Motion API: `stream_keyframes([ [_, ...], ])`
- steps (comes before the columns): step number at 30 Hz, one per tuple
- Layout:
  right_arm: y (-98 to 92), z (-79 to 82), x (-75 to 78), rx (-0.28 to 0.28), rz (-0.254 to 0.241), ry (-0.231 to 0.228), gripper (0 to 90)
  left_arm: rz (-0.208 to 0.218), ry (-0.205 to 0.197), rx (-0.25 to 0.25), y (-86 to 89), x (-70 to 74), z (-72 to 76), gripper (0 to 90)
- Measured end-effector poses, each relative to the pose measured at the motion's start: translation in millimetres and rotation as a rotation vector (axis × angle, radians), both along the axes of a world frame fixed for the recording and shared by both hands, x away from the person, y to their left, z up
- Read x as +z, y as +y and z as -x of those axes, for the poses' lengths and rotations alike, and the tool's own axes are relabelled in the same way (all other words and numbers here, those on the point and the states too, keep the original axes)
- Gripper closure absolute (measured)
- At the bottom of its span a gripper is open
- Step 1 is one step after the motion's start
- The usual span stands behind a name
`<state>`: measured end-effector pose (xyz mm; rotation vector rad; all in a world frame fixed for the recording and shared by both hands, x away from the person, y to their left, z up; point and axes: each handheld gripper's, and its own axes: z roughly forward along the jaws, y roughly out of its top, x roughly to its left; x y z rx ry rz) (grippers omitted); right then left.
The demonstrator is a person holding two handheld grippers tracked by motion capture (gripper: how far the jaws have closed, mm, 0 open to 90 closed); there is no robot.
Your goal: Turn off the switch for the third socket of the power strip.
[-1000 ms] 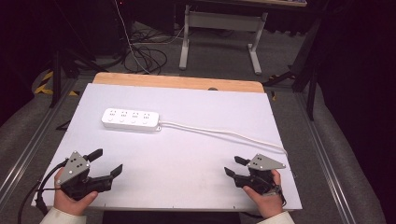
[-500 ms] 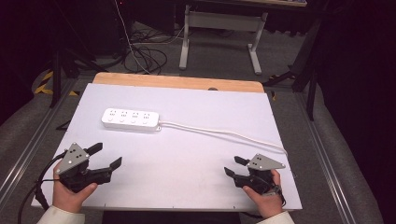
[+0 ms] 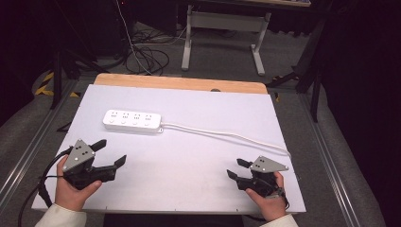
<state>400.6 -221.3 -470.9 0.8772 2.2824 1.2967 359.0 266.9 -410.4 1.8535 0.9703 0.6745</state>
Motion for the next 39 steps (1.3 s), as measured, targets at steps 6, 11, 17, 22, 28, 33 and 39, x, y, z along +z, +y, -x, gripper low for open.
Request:
stream_keyframes([
  [6,0.1,0.2,-0.2,0.001,-0.002,0.001,41.6,0.006,0.004,0.002,0.0,3.9,-1.9,21.6],
  [11,-0.5,0.0,-0.3,-0.003,-0.005,0.003,41.6,-0.02,-0.011,0.03,0.3,10.5,-5.3,30.6],
  [17,-0.6,-0.2,-0.5,-0.005,-0.004,0.003,41.6,0.001,-0.003,0.026,3.3,17.1,-11.7,40.1],
  [22,0.0,-0.4,-1.0,-0.001,-0.006,0.004,41.6,0.027,0.013,0.021,4.7,22.2,-19.8,36.5],
  [28,0.4,-0.1,-1.0,0.001,-0.004,0.006,41.6,0.028,0.031,0.036,4.0,25.5,-29.9,35.8],
  [33,0.3,-0.2,-0.9,0.003,-0.003,0.007,41.6,0.034,0.056,0.006,1.7,25.7,-43.5,30.9],
  [39,0.1,-0.3,-1.1,0.005,-0.008,0.006,41.6,0.022,0.06,0.021,1.4,25.1,-53.9,31.0],
])
